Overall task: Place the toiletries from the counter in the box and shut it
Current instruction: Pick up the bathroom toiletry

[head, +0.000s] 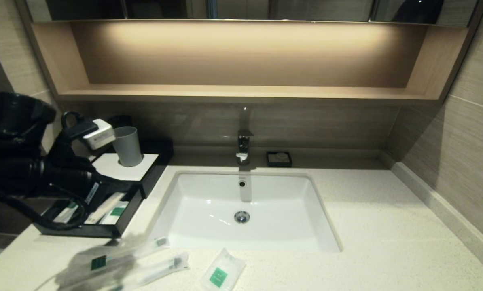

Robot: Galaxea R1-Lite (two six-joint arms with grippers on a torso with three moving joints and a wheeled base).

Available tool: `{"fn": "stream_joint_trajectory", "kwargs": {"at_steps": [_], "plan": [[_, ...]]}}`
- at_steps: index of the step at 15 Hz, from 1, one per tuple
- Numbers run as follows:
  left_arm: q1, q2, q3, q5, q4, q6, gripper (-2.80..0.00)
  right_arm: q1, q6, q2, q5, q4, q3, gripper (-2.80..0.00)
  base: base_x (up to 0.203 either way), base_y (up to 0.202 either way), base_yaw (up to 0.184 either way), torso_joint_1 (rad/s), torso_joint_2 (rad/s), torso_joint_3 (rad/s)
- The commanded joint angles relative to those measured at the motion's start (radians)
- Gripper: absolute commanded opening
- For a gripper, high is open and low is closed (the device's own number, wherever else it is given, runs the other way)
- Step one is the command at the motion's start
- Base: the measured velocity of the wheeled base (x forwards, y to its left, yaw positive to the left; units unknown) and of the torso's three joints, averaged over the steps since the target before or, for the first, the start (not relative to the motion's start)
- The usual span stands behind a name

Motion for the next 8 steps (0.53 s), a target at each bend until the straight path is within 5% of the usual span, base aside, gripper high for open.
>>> {"fn": "stream_joint_trajectory", "kwargs": {"at_steps": [1,6,8], "plan": [[-0.054,0.004,-0.035,-0.005,0.118,0.021,-2.80,0.000,0.000,0.000,0.000,-0.001,0.002,-2.80,0.000,0.000,0.000,0.000,0.00,0.000],[-0.061,0.030,-0.041,-0.007,0.291,0.267,-2.80,0.000,0.000,0.001,0.000,0.000,0.002,-2.80,0.000,0.000,0.000,0.000,0.00,0.000],[-0.059,0.023,-0.039,-0.006,0.345,0.304,-2.80,0.000,0.000,0.001,0.000,-0.001,0.002,-2.80,0.000,0.000,0.000,0.000,0.00,0.000]]}}
